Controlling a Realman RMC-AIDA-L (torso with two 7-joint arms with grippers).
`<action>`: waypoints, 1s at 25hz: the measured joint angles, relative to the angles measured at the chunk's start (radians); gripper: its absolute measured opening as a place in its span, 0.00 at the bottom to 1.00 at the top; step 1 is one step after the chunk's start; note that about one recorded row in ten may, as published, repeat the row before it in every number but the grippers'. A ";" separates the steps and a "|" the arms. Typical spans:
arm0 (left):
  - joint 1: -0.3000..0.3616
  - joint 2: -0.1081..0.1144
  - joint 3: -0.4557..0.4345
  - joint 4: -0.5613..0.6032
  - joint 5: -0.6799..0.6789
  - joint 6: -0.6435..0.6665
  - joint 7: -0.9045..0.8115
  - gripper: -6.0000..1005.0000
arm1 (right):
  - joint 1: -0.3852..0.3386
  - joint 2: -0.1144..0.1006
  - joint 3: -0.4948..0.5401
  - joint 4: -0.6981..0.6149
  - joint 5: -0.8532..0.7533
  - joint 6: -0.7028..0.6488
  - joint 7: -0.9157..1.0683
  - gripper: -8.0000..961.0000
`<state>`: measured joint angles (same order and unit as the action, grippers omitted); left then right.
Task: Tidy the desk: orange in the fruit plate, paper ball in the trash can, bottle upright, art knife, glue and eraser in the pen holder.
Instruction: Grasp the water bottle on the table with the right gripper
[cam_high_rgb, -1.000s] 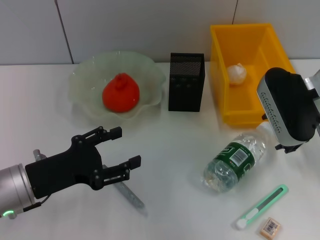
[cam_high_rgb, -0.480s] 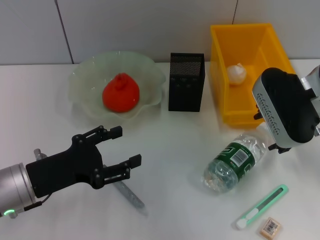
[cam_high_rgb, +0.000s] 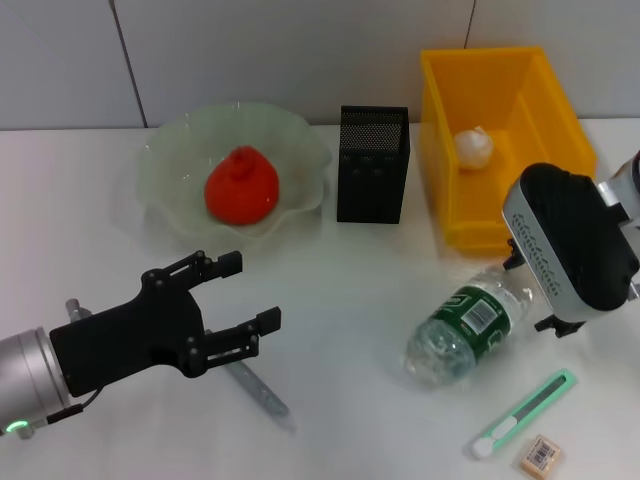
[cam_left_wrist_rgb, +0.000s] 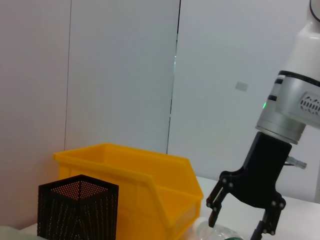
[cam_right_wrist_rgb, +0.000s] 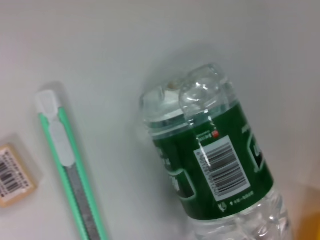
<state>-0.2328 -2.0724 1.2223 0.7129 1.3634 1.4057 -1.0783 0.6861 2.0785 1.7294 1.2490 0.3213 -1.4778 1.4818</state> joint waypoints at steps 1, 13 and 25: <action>0.000 0.000 0.000 -0.001 0.000 0.000 0.000 0.82 | -0.004 0.000 -0.003 -0.004 0.001 -0.001 -0.001 0.81; 0.001 0.000 0.004 -0.001 0.000 0.001 0.001 0.82 | -0.027 0.005 0.000 -0.001 0.005 -0.009 0.008 0.81; 0.004 0.000 0.008 -0.001 0.000 0.010 0.002 0.82 | -0.040 0.002 0.009 -0.001 -0.008 -0.004 0.035 0.81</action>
<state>-0.2286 -2.0724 1.2300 0.7117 1.3637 1.4158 -1.0767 0.6461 2.0809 1.7382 1.2477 0.3137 -1.4821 1.5164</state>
